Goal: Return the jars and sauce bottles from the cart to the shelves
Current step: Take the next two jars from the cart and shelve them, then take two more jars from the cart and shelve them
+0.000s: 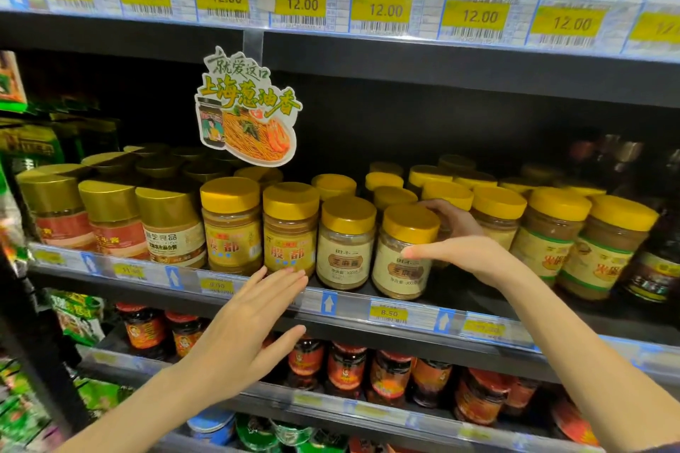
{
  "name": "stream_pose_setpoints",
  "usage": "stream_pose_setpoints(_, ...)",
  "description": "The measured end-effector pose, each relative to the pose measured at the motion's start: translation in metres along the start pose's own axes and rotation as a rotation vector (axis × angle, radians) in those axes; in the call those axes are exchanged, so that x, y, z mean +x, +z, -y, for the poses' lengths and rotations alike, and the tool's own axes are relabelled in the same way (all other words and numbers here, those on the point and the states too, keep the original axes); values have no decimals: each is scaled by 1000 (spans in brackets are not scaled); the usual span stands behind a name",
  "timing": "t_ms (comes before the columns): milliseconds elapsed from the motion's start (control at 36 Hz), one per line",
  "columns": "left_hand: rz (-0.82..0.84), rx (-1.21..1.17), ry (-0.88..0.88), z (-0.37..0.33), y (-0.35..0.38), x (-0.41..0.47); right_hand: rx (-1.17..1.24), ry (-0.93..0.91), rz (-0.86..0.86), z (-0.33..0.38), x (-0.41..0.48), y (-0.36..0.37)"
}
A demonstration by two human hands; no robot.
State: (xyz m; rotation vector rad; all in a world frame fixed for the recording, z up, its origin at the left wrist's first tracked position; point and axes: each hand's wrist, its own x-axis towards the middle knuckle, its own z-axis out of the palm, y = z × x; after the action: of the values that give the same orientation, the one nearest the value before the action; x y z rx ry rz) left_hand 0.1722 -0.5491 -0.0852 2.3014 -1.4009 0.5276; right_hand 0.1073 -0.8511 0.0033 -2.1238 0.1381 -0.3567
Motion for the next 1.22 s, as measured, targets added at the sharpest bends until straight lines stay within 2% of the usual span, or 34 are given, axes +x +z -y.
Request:
stream_pose_setpoints(139, 1, 23, 1, -1, -1, 2, 37, -6, -3, -3, -2, 5)
stream_pose_setpoints(306, 10, 24, -4, -4, -2, 1, -102, 27, -84, -8, -5, 8)
stream_pose_setpoints(389, 53, 55, -11, -6, -6, 1, -152, 122, -79, -6, -12, 9)
stream_pose_setpoints(500, 148, 143, -5, -6, -18, 3, -205, 85, -85, 1, -22, 11)
stream_pose_setpoints(611, 167, 140, 23, -11, -37, 0, -281, 109, -41, 11, -39, 14)
stream_pose_setpoints(778, 225, 128, -9, -6, -74, -37, -464, 65, -112, 29, -90, 19)
stream_pose_setpoints(917, 324, 191, -58, 11, -104, -90, -598, 28, -152, 39, -128, 59)
stream_pose_setpoints(1083, 445, 215, -140, 38, -147, -170, -700, -14, 27, 53, -156, 143)
stream_pose_setpoints(1222, 507, 248, -306, 67, -181, -244, -702, -68, 246, 75, -157, 224)
